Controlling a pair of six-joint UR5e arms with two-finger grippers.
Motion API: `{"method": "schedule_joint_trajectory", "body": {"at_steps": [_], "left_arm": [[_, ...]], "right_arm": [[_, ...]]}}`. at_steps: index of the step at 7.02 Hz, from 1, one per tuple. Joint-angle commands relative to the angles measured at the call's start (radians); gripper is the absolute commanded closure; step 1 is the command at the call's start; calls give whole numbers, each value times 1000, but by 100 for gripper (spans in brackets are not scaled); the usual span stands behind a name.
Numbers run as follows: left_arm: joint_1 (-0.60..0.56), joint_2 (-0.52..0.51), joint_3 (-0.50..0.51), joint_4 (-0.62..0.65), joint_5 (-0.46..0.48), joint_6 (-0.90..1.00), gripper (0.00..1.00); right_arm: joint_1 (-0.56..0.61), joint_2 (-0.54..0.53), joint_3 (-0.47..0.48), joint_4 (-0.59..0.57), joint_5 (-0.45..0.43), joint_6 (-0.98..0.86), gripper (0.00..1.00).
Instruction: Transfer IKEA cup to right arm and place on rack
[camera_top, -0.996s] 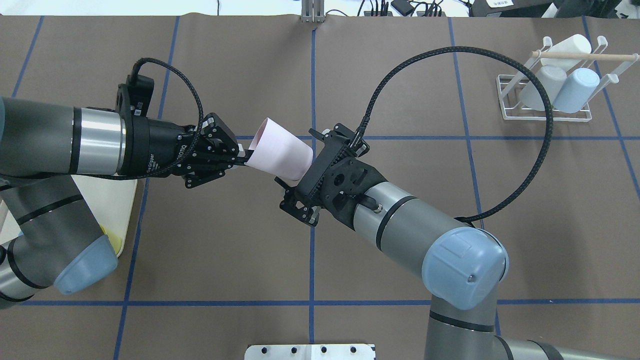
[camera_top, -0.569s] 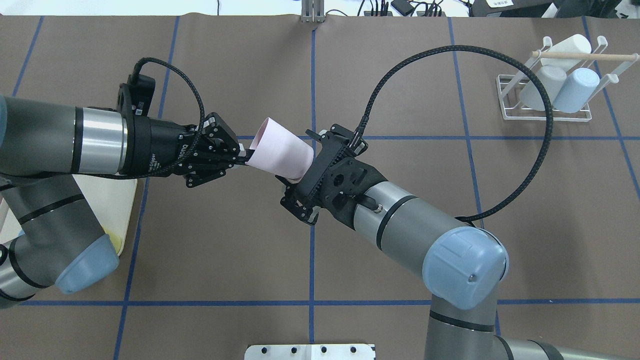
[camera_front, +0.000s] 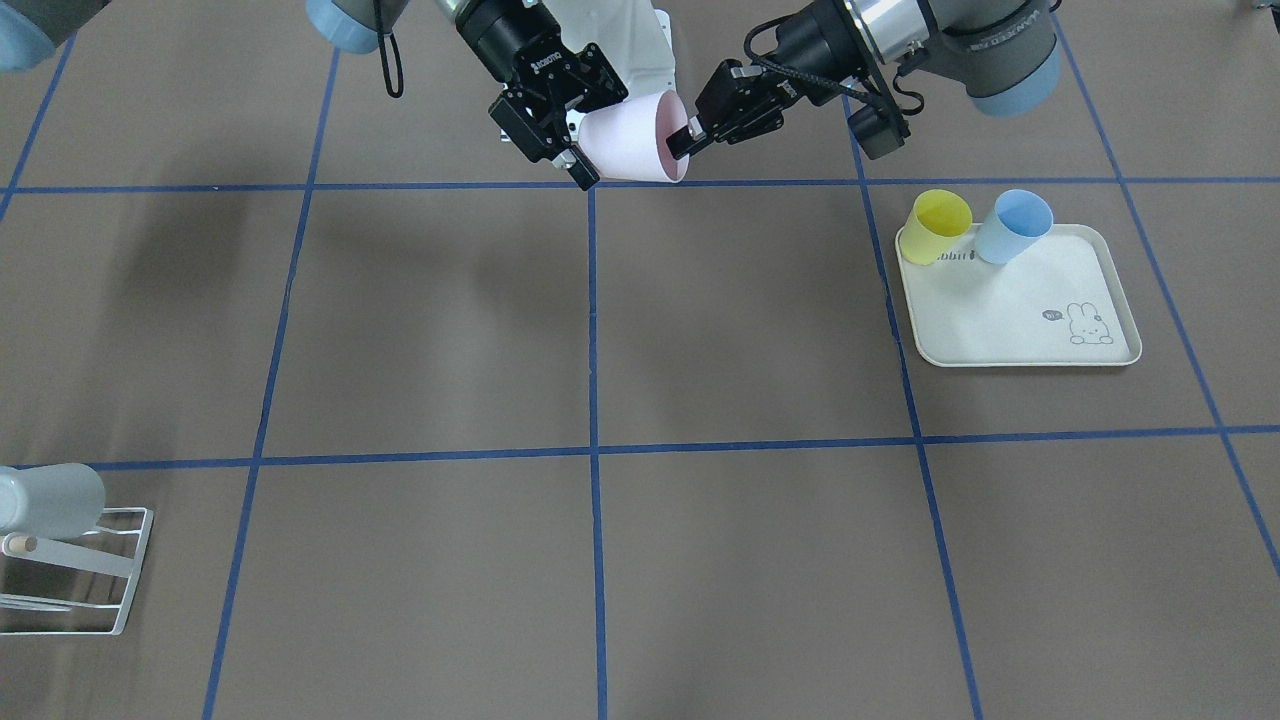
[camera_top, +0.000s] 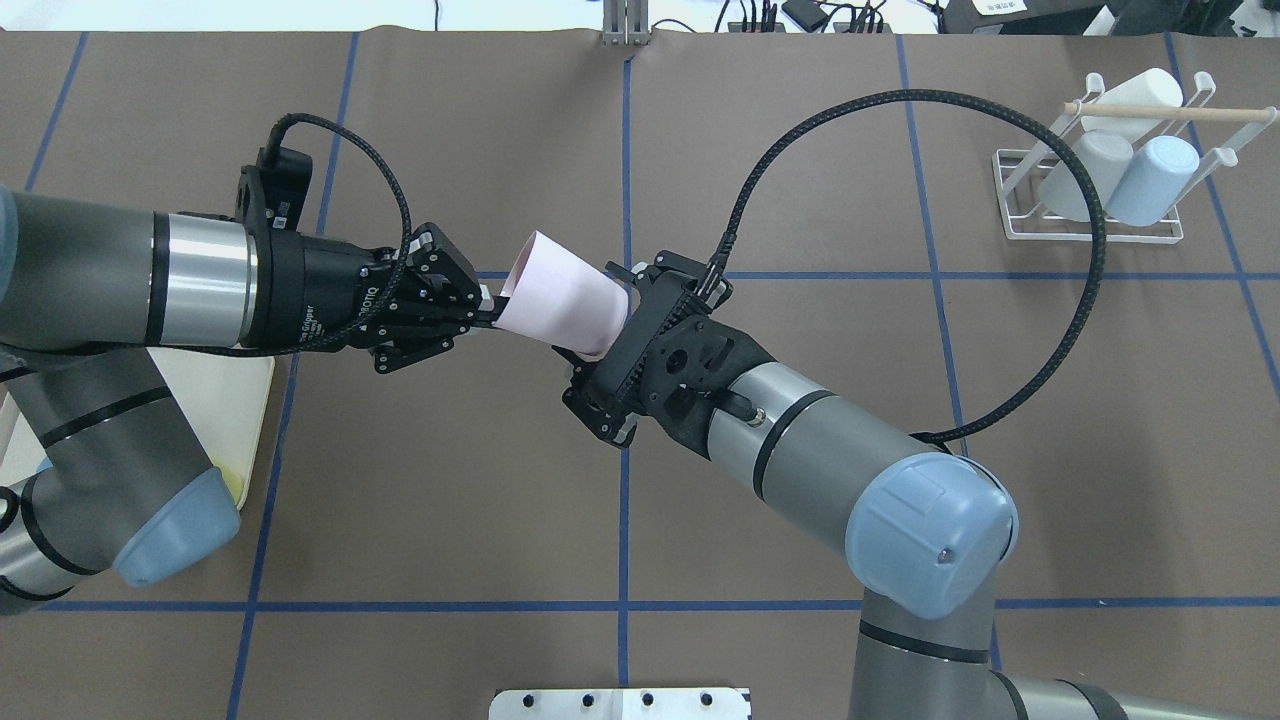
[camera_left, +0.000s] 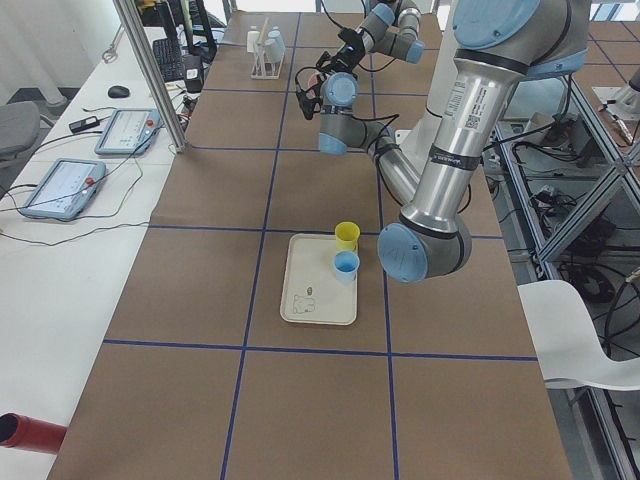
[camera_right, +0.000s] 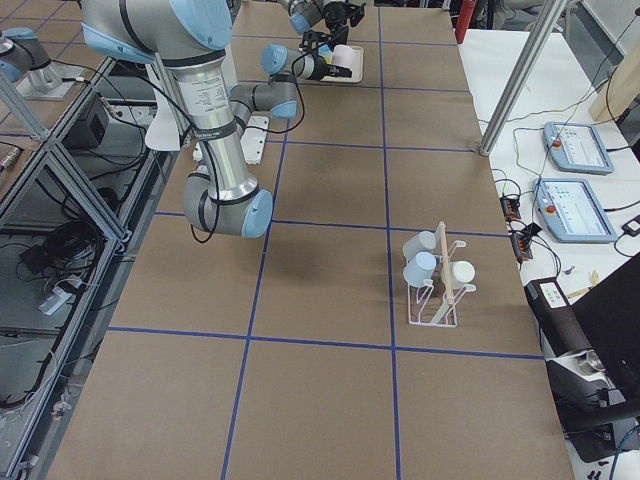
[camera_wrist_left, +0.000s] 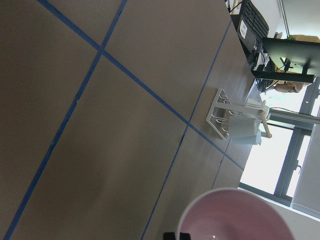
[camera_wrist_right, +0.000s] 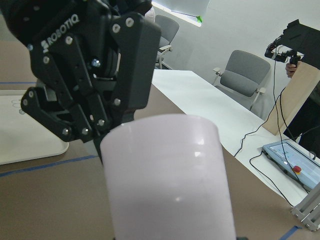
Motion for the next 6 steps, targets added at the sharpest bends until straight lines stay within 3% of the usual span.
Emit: {"method": "schedule_joint_trajectory", "body": {"at_steps": [1,3,6], "left_arm": [[0,-2,2,0,0,0,100],[-2,-2,6,0,0,0,100],[-2,-4,13,0,2,0,100]], "right_arm": [[0,0,-1,0,0,-2,17],[0,0,1,0,0,-2,8],[2,0,1,0,0,-2,8]]}}
